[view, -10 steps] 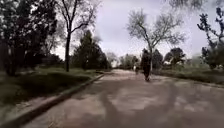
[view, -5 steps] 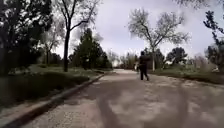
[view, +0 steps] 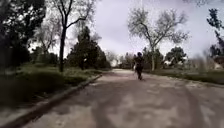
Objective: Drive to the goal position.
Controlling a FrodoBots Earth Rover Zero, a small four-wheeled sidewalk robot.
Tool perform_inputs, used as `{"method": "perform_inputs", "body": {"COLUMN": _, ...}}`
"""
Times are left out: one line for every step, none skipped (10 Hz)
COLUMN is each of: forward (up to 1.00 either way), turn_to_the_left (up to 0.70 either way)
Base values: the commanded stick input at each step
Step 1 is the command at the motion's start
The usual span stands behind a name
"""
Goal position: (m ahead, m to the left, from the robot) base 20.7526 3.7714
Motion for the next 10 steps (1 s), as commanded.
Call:
{"method": "perform_inputs", "body": {"forward": 0.7, "turn_to_the_left": 0.0}}
{"method": "perform_inputs", "body": {"forward": 0.7, "turn_to_the_left": 0.0}}
{"method": "perform_inputs", "body": {"forward": 0.7, "turn_to_the_left": 0.0}}
{"method": "perform_inputs", "body": {"forward": 0.7, "turn_to_the_left": 0.0}}
{"method": "perform_inputs", "body": {"forward": 0.7, "turn_to_the_left": 0.0}}
{"method": "perform_inputs", "body": {"forward": 0.7, "turn_to_the_left": 0.0}}
{"method": "perform_inputs", "body": {"forward": 0.7, "turn_to_the_left": 0.0}}
{"method": "perform_inputs", "body": {"forward": 0.7, "turn_to_the_left": 0.0}}
{"method": "perform_inputs", "body": {"forward": 0.7, "turn_to_the_left": 0.0}}
{"method": "perform_inputs", "body": {"forward": 0.7, "turn_to_the_left": 0.0}}
